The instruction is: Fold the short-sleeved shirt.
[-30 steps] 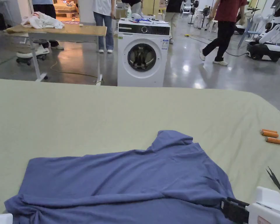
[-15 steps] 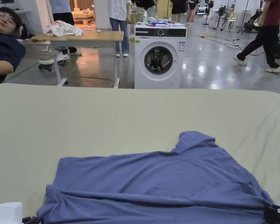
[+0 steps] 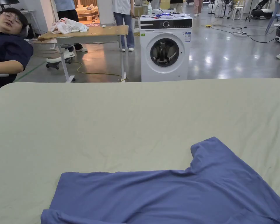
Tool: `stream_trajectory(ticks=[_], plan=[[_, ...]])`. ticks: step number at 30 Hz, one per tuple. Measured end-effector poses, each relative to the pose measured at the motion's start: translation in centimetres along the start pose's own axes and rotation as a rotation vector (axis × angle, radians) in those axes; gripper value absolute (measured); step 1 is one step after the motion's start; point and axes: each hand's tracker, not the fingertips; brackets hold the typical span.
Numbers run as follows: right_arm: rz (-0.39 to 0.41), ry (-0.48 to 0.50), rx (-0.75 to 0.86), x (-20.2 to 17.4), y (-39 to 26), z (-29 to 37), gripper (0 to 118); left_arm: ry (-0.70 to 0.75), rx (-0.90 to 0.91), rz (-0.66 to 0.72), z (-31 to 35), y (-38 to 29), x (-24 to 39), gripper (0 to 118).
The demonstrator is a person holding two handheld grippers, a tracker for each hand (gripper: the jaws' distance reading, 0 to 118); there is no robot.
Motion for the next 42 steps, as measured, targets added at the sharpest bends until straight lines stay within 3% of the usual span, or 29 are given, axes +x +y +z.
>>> stream_trajectory(ticks=[2,3,4,5,11,14,17,19,20,22,24,25,37,38,40,41,42], plan=[[0.026,-0.015,0.019,-0.1,-0.4,0.1,23,0.003,0.054,0.019,0.3,-0.3,-0.2,17],[0.043,-0.015,0.036,0.0,-0.3,0.0,54,0.018,0.072,0.017,0.9,-0.3,0.1,46],[0.053,0.004,0.065,0.0,-0.2,0.4,71,0.024,0.109,0.012,1.5,-0.2,0.4,70],[0.065,0.023,0.096,0.0,0.1,0.9,76,0.027,0.157,0.003,2.6,0.0,0.7,82],[0.174,0.069,0.304,-1.9,3.0,5.4,76,0.062,0.509,-0.066,11.3,2.4,4.5,85],[0.182,0.105,0.379,-3.3,3.6,7.3,76,0.046,0.585,-0.053,13.9,3.3,5.9,85],[0.186,0.203,0.421,-4.6,3.6,8.4,75,0.013,0.597,-0.056,14.8,3.5,6.9,83],[0.195,0.249,0.438,-5.1,3.1,8.6,70,0.005,0.607,-0.086,15.3,3.3,7.8,73],[0.195,0.251,0.423,-5.4,3.0,8.6,58,0.009,0.613,-0.111,15.5,3.2,8.4,62],[0.199,0.27,0.399,-6.0,2.7,8.6,8,0.059,0.606,-0.181,15.9,3.1,9.7,31],[0.207,0.276,0.41,-6.8,2.5,8.7,2,0.083,0.592,-0.237,16.0,2.8,10.8,4],[0.208,0.285,0.408,-6.9,2.4,8.7,0,0.078,0.589,-0.249,16.1,2.8,11.1,0],[0.141,0.346,0.43,-7.1,3.2,8.0,0,0.021,0.526,-0.162,14.2,3.7,10.6,0],[0.134,0.351,0.427,-7.0,3.2,7.8,0,0.01,0.51,-0.137,13.4,4.2,10.0,10],[0.125,0.351,0.416,-6.8,3.2,7.6,0,-0.026,0.435,-0.091,10.8,5.6,8.5,60],[0.125,0.344,0.407,-6.7,3.1,7.5,0,-0.036,0.418,-0.073,9.4,6.2,7.6,79],[0.124,0.339,0.406,-6.7,2.9,7.5,0,-0.054,0.385,-0.055,7.4,7.2,6.7,87]])
